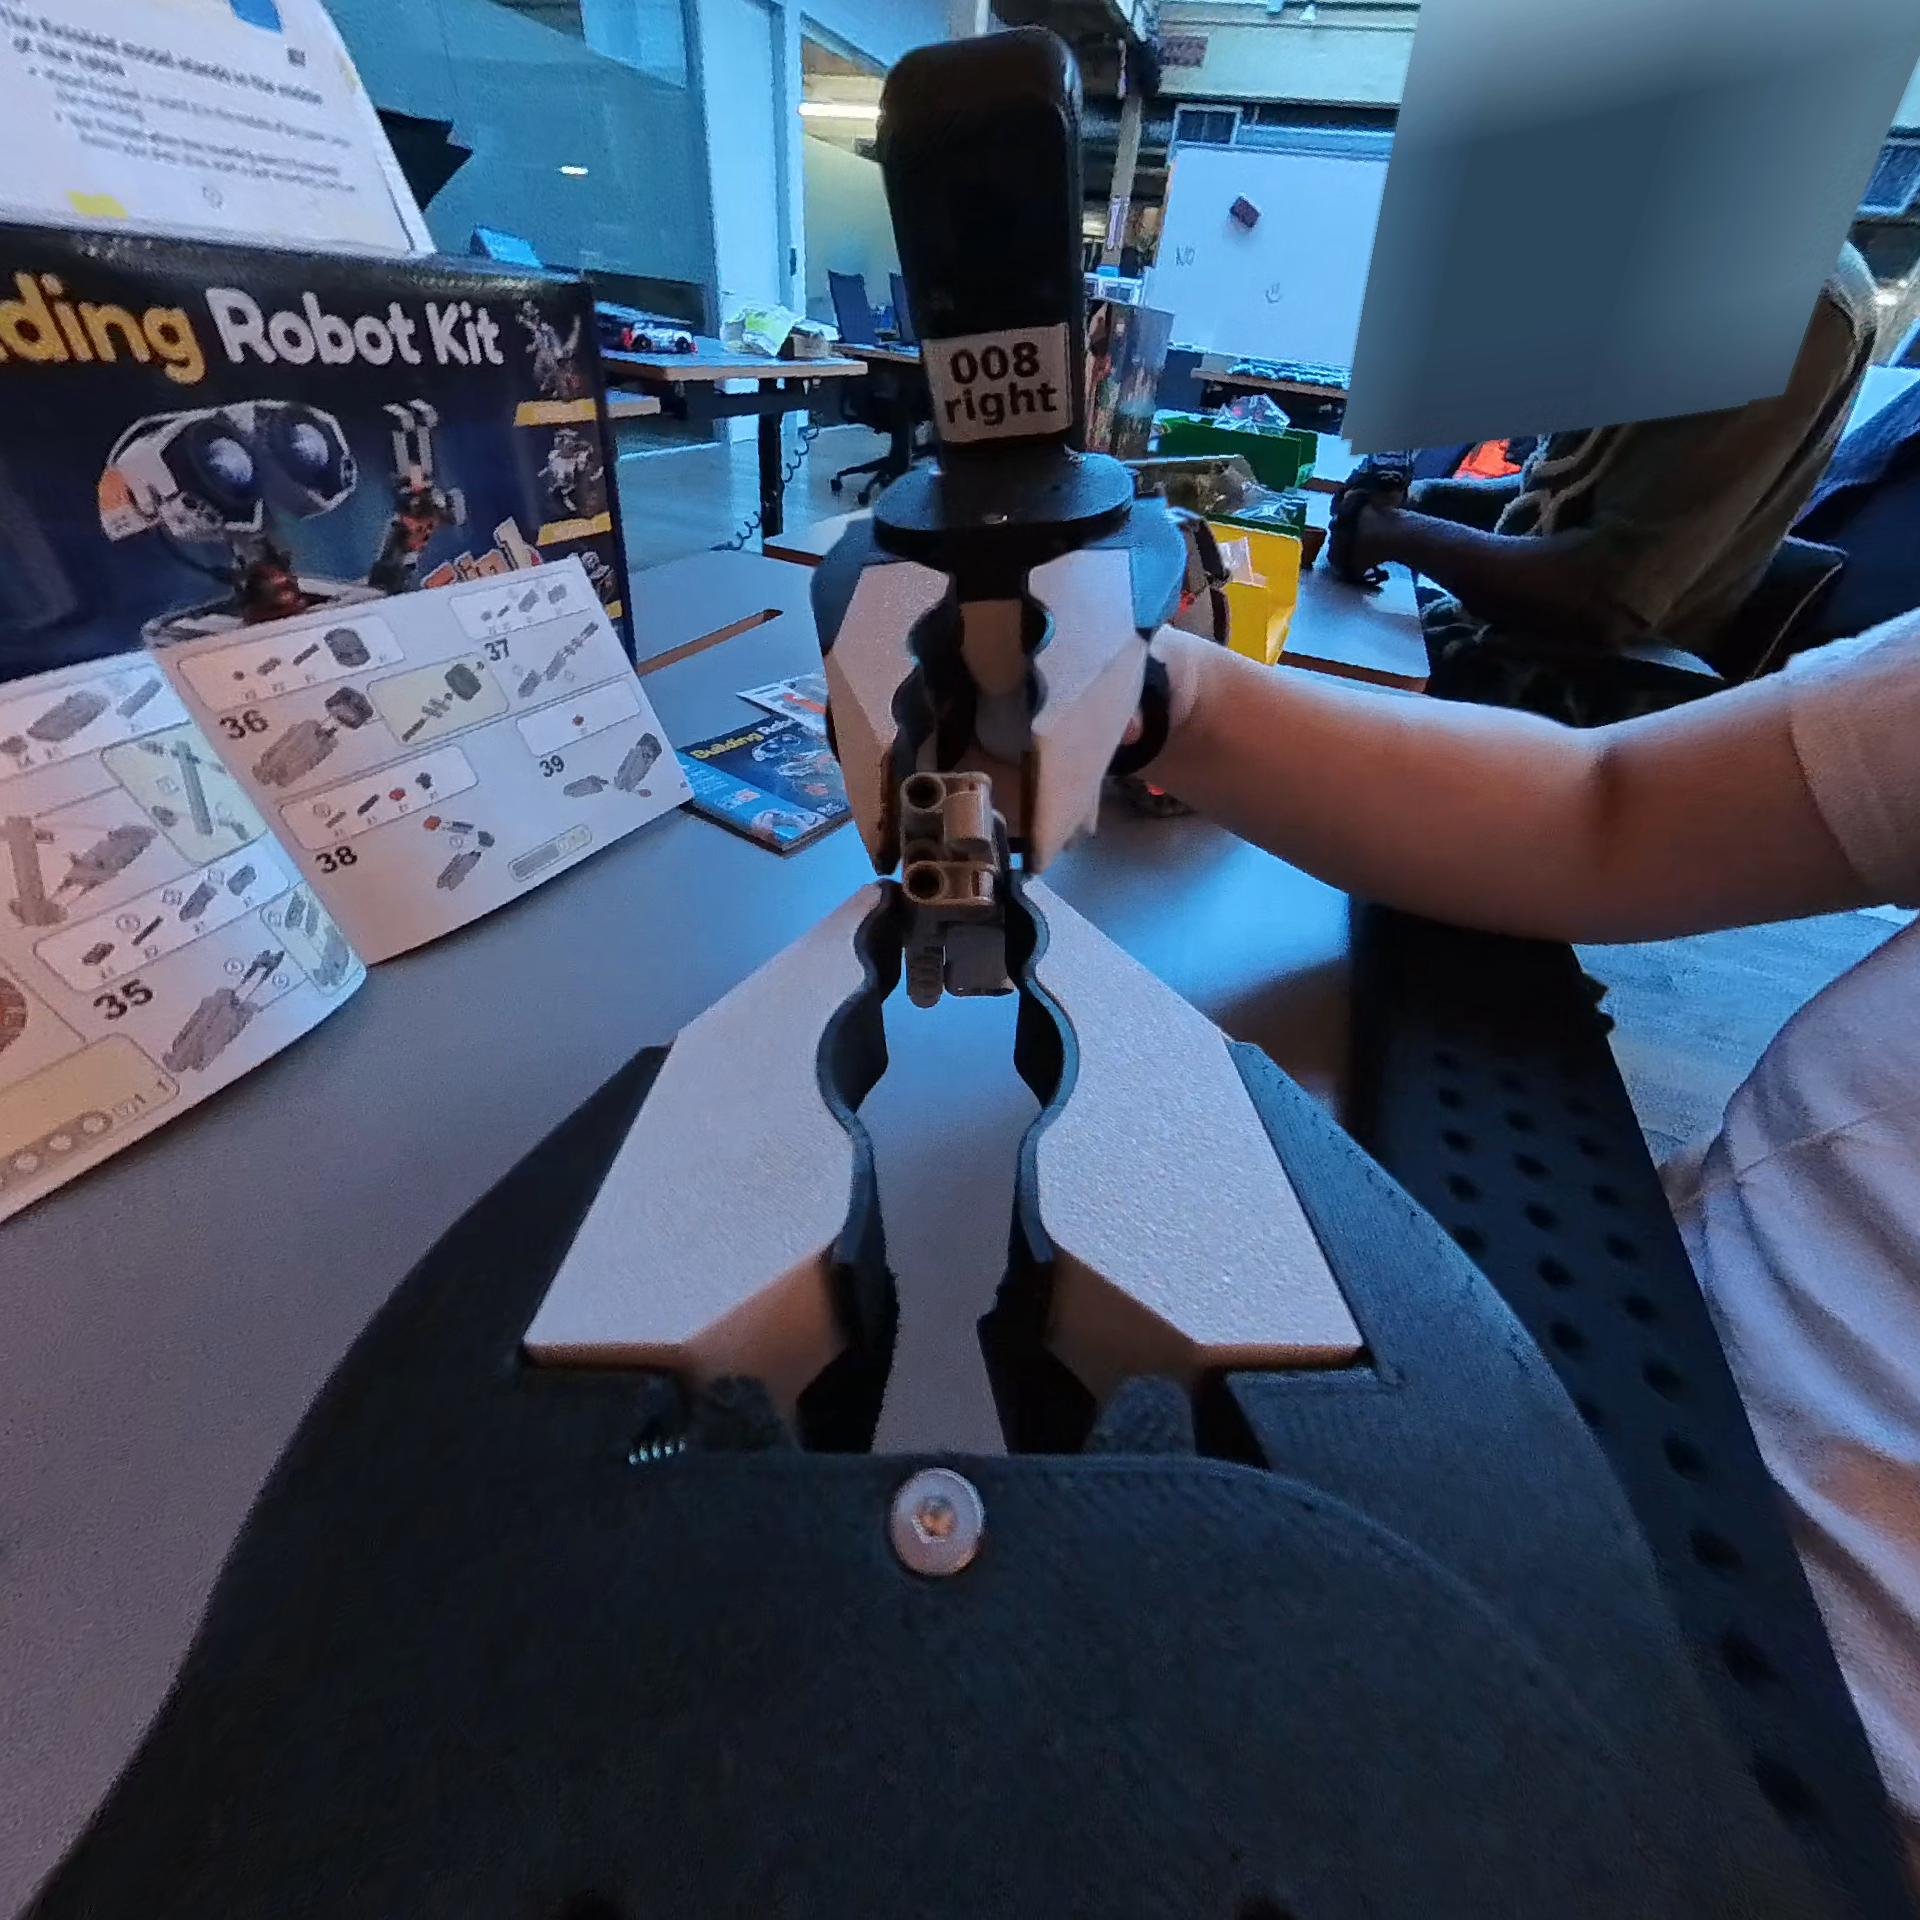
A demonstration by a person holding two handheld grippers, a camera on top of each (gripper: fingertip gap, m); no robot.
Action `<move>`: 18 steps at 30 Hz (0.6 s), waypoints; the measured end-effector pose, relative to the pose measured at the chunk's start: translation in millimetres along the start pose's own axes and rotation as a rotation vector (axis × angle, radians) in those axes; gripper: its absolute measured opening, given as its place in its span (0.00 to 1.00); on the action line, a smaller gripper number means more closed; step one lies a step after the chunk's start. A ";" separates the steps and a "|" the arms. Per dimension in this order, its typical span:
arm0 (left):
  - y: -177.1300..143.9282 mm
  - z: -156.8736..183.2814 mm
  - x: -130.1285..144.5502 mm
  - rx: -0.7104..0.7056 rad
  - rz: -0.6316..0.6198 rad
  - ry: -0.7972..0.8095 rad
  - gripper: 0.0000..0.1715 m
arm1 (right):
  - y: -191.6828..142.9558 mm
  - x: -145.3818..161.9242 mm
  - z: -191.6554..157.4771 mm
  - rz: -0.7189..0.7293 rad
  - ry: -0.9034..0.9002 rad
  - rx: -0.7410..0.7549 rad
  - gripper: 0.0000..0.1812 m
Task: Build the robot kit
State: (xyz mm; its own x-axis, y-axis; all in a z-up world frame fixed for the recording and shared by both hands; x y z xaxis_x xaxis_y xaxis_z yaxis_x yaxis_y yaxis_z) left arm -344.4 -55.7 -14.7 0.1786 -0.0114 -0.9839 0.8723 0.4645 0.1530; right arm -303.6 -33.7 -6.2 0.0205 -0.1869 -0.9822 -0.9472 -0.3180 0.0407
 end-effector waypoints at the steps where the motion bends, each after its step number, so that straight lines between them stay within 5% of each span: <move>1: 0.3 2.3 -0.5 0.011 0.002 0.014 0.10 | 0.4 -1.4 -1.9 0.002 -0.009 -0.007 0.13; 18: 0.7 22.5 -4.0 0.063 -0.019 0.146 0.10 | -0.5 -3.9 -22.6 -0.083 -0.238 -0.046 0.10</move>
State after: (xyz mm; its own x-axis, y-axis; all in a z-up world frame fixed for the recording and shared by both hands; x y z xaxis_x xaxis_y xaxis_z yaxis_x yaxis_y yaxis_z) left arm -334.3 -75.2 -8.6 0.0979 0.1115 -0.9889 0.9026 0.4087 0.1354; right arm -296.0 -53.8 1.8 0.0164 0.0642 -0.9978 -0.9300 -0.3656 -0.0389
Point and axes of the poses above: each gripper's, where its closed fingertips meet, y out along the fingers, x out of its underside, z = x × y across the jaws, the point moved 3 cm from there along -y, back along the fingers, and after that the axes turned 14 degrees about z, right-handed, at the moved point
